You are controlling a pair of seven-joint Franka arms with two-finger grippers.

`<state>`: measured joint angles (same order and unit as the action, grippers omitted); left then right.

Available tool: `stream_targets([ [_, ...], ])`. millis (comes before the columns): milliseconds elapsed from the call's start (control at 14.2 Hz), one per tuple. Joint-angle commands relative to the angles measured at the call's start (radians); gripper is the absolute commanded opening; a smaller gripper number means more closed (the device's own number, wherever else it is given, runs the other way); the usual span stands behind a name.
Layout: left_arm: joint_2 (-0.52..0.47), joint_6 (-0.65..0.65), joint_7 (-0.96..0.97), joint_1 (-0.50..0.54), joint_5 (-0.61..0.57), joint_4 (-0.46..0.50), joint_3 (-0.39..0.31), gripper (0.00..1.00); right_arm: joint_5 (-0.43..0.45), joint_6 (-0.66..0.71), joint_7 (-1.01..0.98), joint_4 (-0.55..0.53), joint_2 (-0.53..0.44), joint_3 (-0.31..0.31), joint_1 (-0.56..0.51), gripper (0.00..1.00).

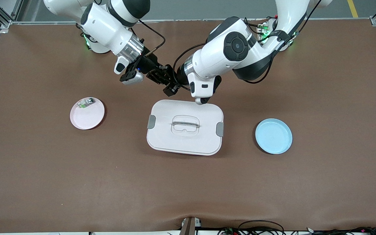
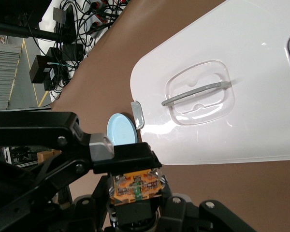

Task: Transfer orange switch to right arm and place
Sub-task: 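Open the left gripper and withdraw it while the right gripper holds the switch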

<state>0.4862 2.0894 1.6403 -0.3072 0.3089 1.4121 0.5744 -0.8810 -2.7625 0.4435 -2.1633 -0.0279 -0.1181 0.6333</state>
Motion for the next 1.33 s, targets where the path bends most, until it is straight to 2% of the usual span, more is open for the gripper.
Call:
stream_targets([
  [0, 0.000, -0.012, 0.016, -0.009, 0.019, -0.031, 0.002, 0.00, -0.012, 0.007, -0.019, -0.007, 0.003, 0.003, -0.001, 0.00],
  [140, 0.000, -0.012, 0.013, -0.009, 0.019, -0.031, 0.002, 0.00, -0.012, 0.007, -0.019, -0.007, 0.003, 0.003, -0.001, 0.00],
  [211, 0.000, -0.012, 0.013, -0.007, 0.019, -0.031, 0.002, 0.09, -0.012, 0.007, -0.019, -0.009, 0.003, 0.003, -0.001, 0.00],
  [281, 0.000, -0.012, 0.009, -0.007, 0.019, -0.031, 0.002, 0.45, -0.012, 0.007, -0.019, -0.007, 0.003, 0.003, -0.001, 0.00],
  [351, -0.001, -0.012, 0.010, -0.007, 0.019, -0.031, 0.002, 0.97, -0.012, 0.007, -0.019, -0.009, 0.003, 0.003, -0.001, 0.00],
  [421, -0.004, -0.012, 0.006, -0.007, 0.019, -0.031, 0.004, 1.00, -0.012, 0.007, -0.019, -0.007, 0.003, 0.003, -0.001, 0.00],
  [773, -0.021, -0.028, 0.003, 0.019, 0.015, -0.039, 0.002, 1.00, -0.010, 0.050, -0.025, -0.009, 0.000, 0.006, -0.021, 0.00],
  [1124, -0.081, -0.061, -0.039, 0.112, -0.056, -0.055, -0.004, 1.00, 0.004, 0.226, -0.162, -0.024, -0.049, 0.009, -0.101, 0.00],
  [1264, -0.106, -0.066, -0.098, 0.164, -0.083, -0.053, -0.004, 1.00, 0.083, 0.328, -0.235, -0.033, -0.073, 0.009, -0.154, 0.00],
])
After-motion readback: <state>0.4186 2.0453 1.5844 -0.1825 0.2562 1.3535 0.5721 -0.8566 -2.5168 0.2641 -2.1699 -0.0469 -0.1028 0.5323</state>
